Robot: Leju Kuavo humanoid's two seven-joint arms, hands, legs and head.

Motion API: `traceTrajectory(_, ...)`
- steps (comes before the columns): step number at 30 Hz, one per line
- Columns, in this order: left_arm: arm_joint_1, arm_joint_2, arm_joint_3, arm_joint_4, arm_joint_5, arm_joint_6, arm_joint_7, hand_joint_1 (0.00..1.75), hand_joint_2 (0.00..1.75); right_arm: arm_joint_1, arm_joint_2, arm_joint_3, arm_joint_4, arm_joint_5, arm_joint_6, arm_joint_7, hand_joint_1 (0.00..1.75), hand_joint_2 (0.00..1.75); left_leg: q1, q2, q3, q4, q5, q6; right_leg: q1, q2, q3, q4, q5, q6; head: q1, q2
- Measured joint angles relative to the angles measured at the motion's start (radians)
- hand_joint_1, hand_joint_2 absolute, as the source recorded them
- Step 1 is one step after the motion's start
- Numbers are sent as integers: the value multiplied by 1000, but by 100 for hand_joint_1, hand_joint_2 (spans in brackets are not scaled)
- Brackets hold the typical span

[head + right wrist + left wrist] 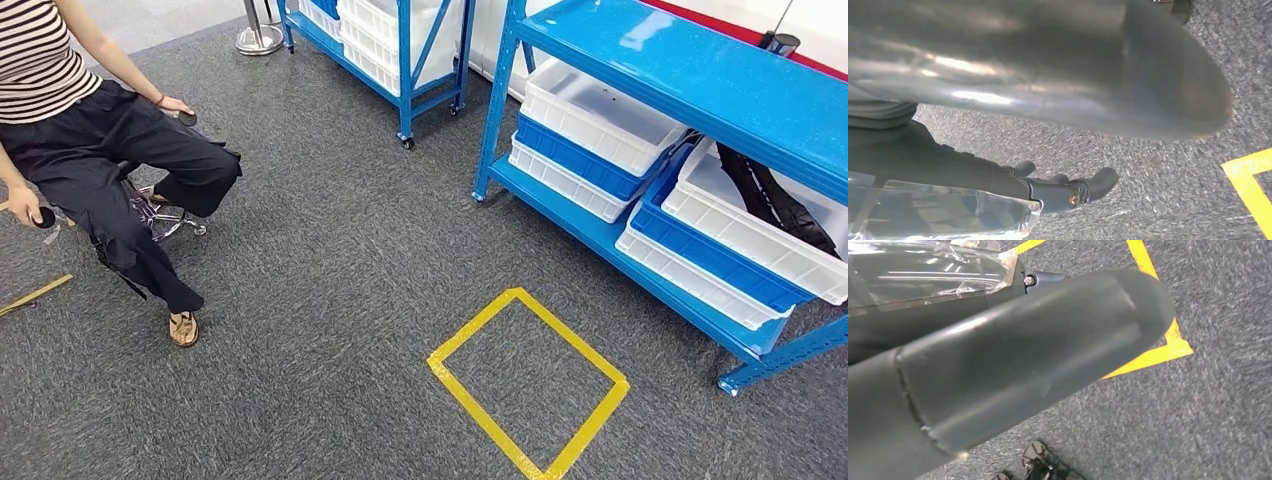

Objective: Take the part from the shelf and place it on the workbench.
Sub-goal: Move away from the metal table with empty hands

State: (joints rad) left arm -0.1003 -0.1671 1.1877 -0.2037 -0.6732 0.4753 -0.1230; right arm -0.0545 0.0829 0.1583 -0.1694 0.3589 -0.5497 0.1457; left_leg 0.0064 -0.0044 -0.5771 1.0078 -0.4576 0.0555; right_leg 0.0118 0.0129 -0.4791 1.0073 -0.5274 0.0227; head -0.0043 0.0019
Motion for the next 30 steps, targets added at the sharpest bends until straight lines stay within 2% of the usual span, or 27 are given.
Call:
traceTrajectory(1,0,0,0,0,0,-1,0,0,0,-1,0,0,0,-1,-1,0,0,0,1,0,9,-2,-3,5,-3,-1,-21,38,-16,2,1,0)
traceTrajectory(2,0,1,1,0,-1,-1,0,0,0,-1,0,0,0,-1,-2,0,0,0,2,1,15,-3,-7,8,-7,-2,-56,96,-38,3,3,0)
traceTrajectory(4,0,2,1,0,-1,-1,-1,0,0,0,0,0,0,-2,-3,1,0,0,2,1,24,-3,-18,9,-13,-3,-146,231,-78,6,4,0)
traceTrajectory(5,2,2,1,0,-1,-1,-1,0,0,3,0,0,0,-2,-3,2,0,0,2,0,30,-3,-25,8,-17,-3,-180,269,-83,10,4,0)
traceTrajectory(6,3,2,1,0,-1,-1,-1,0,0,7,0,-1,0,-2,-3,2,0,0,2,-1,40,-3,-33,6,-21,-3,-196,269,-71,17,4,0)
traceTrajectory(7,4,2,1,0,-1,-1,-1,0,0,9,0,-1,0,-3,-4,3,0,0,3,-2,51,-3,-42,3,-24,-4,-194,228,-42,27,4,0)
traceTrajectory(9,6,2,1,0,-1,-1,0,0,0,12,0,-1,1,-3,-4,3,0,0,3,-2,72,-3,-61,-5,-29,-10,-161,94,42,42,4,0)
traceTrajectory(10,6,2,1,0,-2,-1,0,0,0,13,0,-1,1,-3,-4,3,0,0,3,-1,80,-4,-70,-11,-27,-15,-148,42,69,38,4,0)
traceTrajectory(11,6,2,1,0,-2,-1,0,0,0,14,0,-1,2,-3,-4,3,0,0,4,-1,85,-6,-79,-18,-22,-19,-139,14,86,29,4,0)
traceTrajectory(13,6,1,1,0,-2,-1,1,0,0,14,0,-2,2,-3,-5,3,0,0,7,1,97,-4,-84,-32,-13,-20,-125,0,82,1,2,0)
traceTrajectory(14,5,0,1,0,-2,-1,2,0,0,15,-1,-2,2,-3,-5,3,0,0,10,2,96,11,-81,-38,-13,-17,-111,-5,81,-9,2,0)
traceTrajectory(15,4,-1,1,0,-3,-1,2,0,0,16,-1,-2,2,-3,-6,3,0,0,11,2,85,43,-75,-41,-15,-15,-96,-12,75,-19,1,0)
traceTrajectory(17,1,-2,1,1,-4,-1,2,0,0,12,-3,-2,2,-3,-6,2,0,0,14,2,18,155,-79,-46,-15,-13,-64,-20,59,-38,-3,0)
traceTrajectory(19,3,-2,1,1,-4,-1,2,0,0,8,-3,-2,2,-2,-6,2,0,0,14,2,-71,262,-126,-50,-10,-10,-38,-21,37,-50,-5,0)
traceTrajectory(20,4,-1,1,1,-4,0,2,0,0,9,-2,-2,2,-2,-6,2,0,0,14,1,-105,285,-149,-52,-8,-7,-25,-21,26,-51,-5,0)
traceTrajectory(21,5,0,1,1,-4,0,2,0,0,11,-2,-2,2,-2,-6,2,0,0,14,2,-127,282,-160,-53,-7,-4,-10,-21,13,-51,-5,0)
traceTrajectory(22,6,1,1,1,-4,1,2,0,0,13,-2,-2,2,-2,-6,1,0,0,14,2,-134,251,-146,-51,-6,-2,7,-21,1,-50,-6,0)
traceTrajectory(23,6,1,1,1,-4,1,2,0,0,14,-2,-2,2,-2,-6,1,0,0,14,2,-129,205,-116,-49,-6,0,20,-21,-11,-48,-6,0)
traceTrajectory(25,7,2,1,1,-5,2,3,0,0,13,0,-2,2,-1,-6,1,0,0,9,1,-109,93,-12,-39,-2,3,46,-22,-39,-40,-6,0)
traceTrajectory(27,7,3,1,1,-5,3,4,0,0,10,1,-3,3,-1,-6,0,0,0,4,-1,-92,38,46,-30,1,6,64,-29,-57,-27,-6,0)
traceTrajectory(29,7,1,1,1,-9,4,4,0,0,10,1,-3,3,0,-6,0,0,0,3,-1,-79,31,46,-23,2,8,77,-32,-54,-13,-7,0)
traceTrajectory(30,7,1,1,1,-11,4,4,0,0,9,0,-3,2,0,-6,0,0,0,4,-2,-70,24,46,-18,1,6,73,-14,-48,-7,-7,0)
